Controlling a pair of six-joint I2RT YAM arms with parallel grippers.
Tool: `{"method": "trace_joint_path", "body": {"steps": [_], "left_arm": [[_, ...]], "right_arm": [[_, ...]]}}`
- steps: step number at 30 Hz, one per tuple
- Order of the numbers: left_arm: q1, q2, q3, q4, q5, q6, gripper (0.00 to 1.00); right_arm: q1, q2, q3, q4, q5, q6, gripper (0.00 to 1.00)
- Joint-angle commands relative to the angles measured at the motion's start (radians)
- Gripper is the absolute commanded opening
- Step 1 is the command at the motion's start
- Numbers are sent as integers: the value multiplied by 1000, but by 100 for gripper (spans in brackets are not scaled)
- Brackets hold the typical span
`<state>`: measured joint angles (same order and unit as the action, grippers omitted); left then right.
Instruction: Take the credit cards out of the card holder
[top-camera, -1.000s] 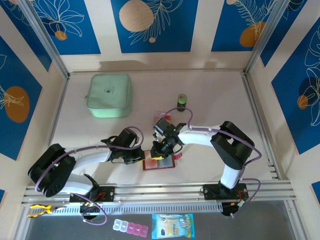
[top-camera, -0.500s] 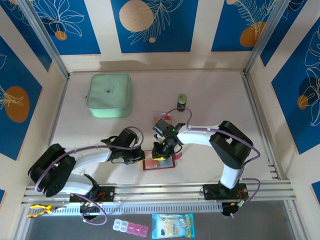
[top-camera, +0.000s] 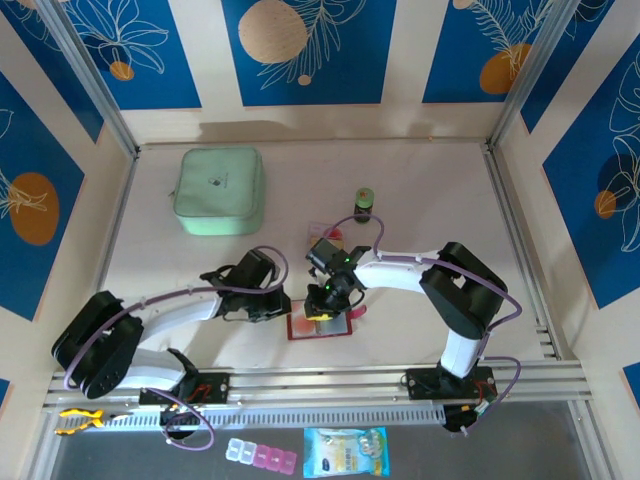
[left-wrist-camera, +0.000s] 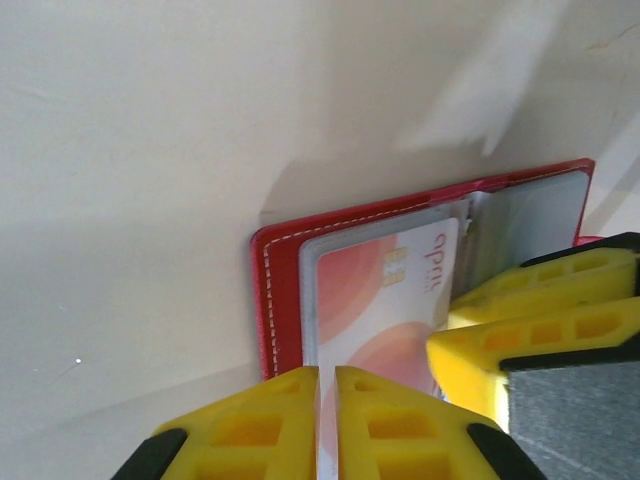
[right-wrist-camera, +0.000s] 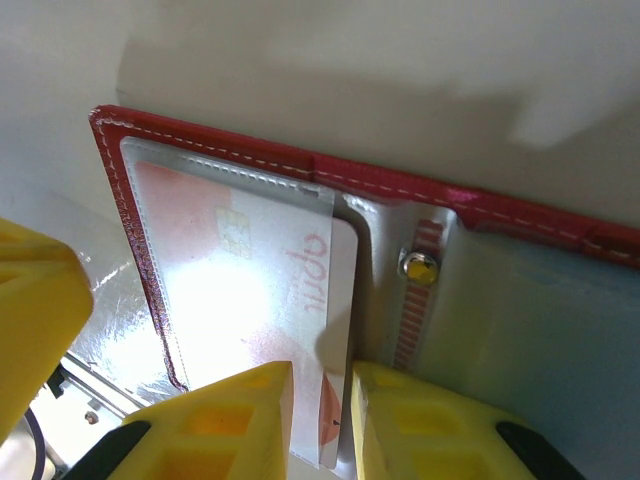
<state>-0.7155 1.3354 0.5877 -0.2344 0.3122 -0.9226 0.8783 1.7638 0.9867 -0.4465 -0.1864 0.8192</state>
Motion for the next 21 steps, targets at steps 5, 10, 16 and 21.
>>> {"method": "trace_joint_path", "body": {"steps": [5,10,16,21], "left_arm": [[-30,58,70,-85,-44,53,13],[-41,91,81,-102,-64,64,13],[-45,123,72,-94,-71,64,15],[-47,134,72,-95,-76,64,18]], "right_arm": [[8,-20,6,-29,2,-2,24],[7,-21,6,-28,-1,-2,24],[6,-25,6,-26,-1,-2,24],[7,-26,6,-26,-2,-2,24]]}}
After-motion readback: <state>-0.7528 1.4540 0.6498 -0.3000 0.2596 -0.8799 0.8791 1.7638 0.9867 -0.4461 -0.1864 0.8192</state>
